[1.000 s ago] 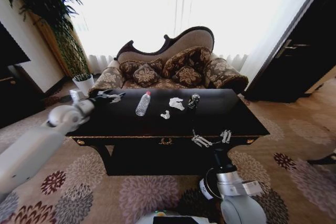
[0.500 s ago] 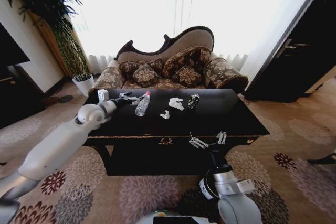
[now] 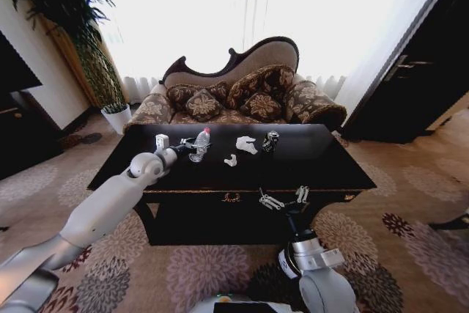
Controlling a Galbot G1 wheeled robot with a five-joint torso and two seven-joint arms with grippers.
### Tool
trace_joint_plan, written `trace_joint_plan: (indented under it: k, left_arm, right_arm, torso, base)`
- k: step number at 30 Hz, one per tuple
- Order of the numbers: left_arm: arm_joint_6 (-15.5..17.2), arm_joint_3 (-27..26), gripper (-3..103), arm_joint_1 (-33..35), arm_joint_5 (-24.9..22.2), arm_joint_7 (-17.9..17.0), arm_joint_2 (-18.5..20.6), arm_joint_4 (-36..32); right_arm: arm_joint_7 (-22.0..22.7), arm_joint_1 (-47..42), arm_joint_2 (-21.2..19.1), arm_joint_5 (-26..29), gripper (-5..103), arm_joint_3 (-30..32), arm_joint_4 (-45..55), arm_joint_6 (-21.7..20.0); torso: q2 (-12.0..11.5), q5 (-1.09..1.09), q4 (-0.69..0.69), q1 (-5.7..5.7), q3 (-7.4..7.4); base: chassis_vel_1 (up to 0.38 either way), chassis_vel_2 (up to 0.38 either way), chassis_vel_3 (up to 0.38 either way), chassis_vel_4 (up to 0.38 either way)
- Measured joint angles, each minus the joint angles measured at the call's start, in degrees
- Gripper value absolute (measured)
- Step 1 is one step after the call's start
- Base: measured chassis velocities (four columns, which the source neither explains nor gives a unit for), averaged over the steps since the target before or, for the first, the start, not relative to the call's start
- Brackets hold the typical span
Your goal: Move to the front of the table and place the trash on the table into the trash bin.
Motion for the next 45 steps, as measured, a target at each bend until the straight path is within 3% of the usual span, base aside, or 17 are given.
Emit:
trace_joint_plan:
  k: [10,14,18,20,25,28,32,36,39,40,45]
  left_arm:
    - [-0.11,-1.54,102,3.09,1.02,0.86,0.38,-0.1]
    - [-0.27,-2.4,98,4.17,1.18,0.96,0.75,-0.5]
    - [-0.5,-3.35,77,5.18,1.36,1.18,1.26,-0.58]
    - [-0.61,-3.63,77,5.46,1.4,1.34,1.41,-0.67]
    - [-0.98,-5.73,56,7.47,1.42,2.05,2.6,-2.26]
    - [-1.15,-7.05,49,8.78,1.42,2.17,3.55,-3.56]
    - [-1.38,-11.95,43,12.86,2.37,2.56,5.13,-7.03]
    - [-2.72,-18.29,40,18.57,6.35,4.12,6.54,-11.69]
    - [-4.98,-27.95,40,28.7,10.9,6.51,7.24,-17.93]
    - [-4.98,-27.95,40,28.7,10.9,6.51,7.24,-17.93]
    - [-10.01,-43.24,40,44.5,20.13,12.6,4.45,-27.0]
  right_arm:
    - [-0.27,0.26,0.04,-0.02,100,-0.22,-0.27,0.01]
    - [-0.36,0.26,0.06,-0.08,100,-0.26,-0.27,0.06]
    - [-0.42,0.16,0.06,-0.2,100,-0.26,-0.24,0.16]
    - [-0.46,0.15,0.05,-0.24,100,-0.26,-0.23,0.18]
    - [-0.51,0.14,-0.04,-0.33,100,-0.3,-0.21,0.31]
    - [-0.56,0.16,-0.14,-0.33,100,-0.33,-0.1,0.35]
    - [-0.72,0.39,-0.5,-0.09,100,-0.34,0.05,0.36]
    - [-1.58,0.69,-0.82,1.16,100,-0.34,0.06,0.55]
    - [-3.6,0.8,-1.73,7.22,100,-1.42,-0.08,0.87]
    - [-3.6,0.8,-1.73,7.22,100,-1.42,-0.08,0.87]
    - [-6.81,1.03,-3.22,20.99,100,-4.89,-0.56,0.14]
  torso:
    - [0.0,-0.01,0.01,0.0,0.0]
    - [0.0,-0.01,0.01,0.0,0.0]
    - [0.0,-0.01,0.01,0.0,0.0]
    - [0.0,-0.01,0.01,0.0,0.0]
    - [0.0,-0.01,0.0,0.0,0.0]
    - [0.0,-0.01,0.0,0.0,0.0]
    - [0.0,-0.01,0.0,0.0,0.0]
    - [0.0,-0.01,0.0,0.0,0.0]
    - [0.0,0.0,0.0,0.0,0.0]
    - [0.0,0.0,0.0,0.0,0.0]
    - [0.01,-0.01,0.02,-0.01,-0.01]
  base:
    - [0.0,0.0,0.0,0.0]
    - [0.0,0.0,0.0,0.0]
    - [0.0,0.0,0.0,0.0]
    - [0.0,0.0,0.0,0.0]
    - [0.0,0.0,0.0,0.0]
    - [0.0,0.0,0.0,0.0]
    - [0.0,0.0,0.0,0.0]
    - [0.0,0.0,0.0,0.0]
    - [0.0,0.0,0.0,0.0]
    - [0.0,0.0,0.0,0.0]
    - [0.0,0.0,0.0,0.0]
